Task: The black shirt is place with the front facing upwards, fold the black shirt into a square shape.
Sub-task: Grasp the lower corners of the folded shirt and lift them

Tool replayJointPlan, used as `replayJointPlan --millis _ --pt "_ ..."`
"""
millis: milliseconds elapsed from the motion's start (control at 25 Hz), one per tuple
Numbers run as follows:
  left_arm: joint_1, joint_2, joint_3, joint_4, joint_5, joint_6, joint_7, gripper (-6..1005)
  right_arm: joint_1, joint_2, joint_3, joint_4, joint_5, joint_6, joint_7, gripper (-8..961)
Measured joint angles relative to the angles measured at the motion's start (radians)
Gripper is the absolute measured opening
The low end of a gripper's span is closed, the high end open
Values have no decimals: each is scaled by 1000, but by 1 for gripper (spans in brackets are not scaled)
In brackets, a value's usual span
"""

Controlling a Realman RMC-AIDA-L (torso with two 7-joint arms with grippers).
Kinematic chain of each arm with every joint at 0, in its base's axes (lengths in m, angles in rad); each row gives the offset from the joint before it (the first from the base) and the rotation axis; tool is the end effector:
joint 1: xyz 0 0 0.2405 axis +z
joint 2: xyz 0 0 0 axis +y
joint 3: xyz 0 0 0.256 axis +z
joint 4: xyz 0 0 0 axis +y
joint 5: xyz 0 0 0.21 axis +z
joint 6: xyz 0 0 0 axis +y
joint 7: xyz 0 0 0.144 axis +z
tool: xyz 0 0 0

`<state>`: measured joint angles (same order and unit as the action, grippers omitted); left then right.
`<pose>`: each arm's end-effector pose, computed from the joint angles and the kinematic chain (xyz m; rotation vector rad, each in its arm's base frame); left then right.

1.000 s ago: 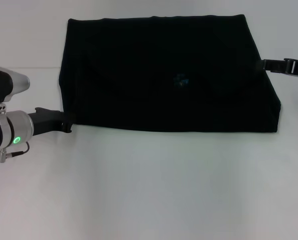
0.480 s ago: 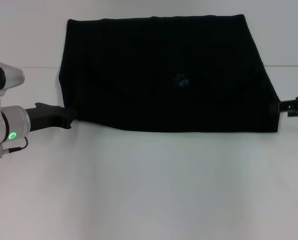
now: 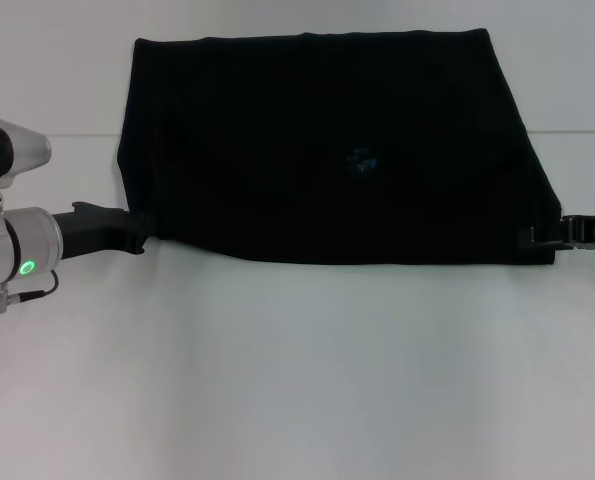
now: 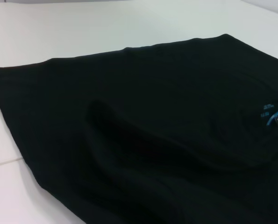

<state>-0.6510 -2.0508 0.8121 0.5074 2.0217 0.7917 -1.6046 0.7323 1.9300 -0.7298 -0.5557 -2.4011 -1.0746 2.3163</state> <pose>-0.3038 0.4135 -0.0042 -2.2120 -0.9119 -0.2491 0.3029 0.4185 0.0438 -2.1043 1.4989 0.1841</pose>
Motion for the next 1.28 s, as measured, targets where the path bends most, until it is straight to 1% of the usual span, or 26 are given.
replayJointPlan --millis 440,560,1000,1080,1280 --pt "1 0 -1 -4 0 0 -5 7 -5 5 -5 26 -1 54 -1 683" --pt "1 0 -1 -4 0 0 -8 7 -1 12 -5 29 -1 61 -6 683" --pt "-3 0 -1 -4 20 -5 -9 7 -1 35 0 20 5 77 -45 606" --pt "-4 -1 -1 -2 21 -6 -9 7 -5 38 3 13 7 77 -53 383" --pt "-5 -3 -3 -1 22 -6 -13 7 -8 39 7 12 8 78 -69 206"
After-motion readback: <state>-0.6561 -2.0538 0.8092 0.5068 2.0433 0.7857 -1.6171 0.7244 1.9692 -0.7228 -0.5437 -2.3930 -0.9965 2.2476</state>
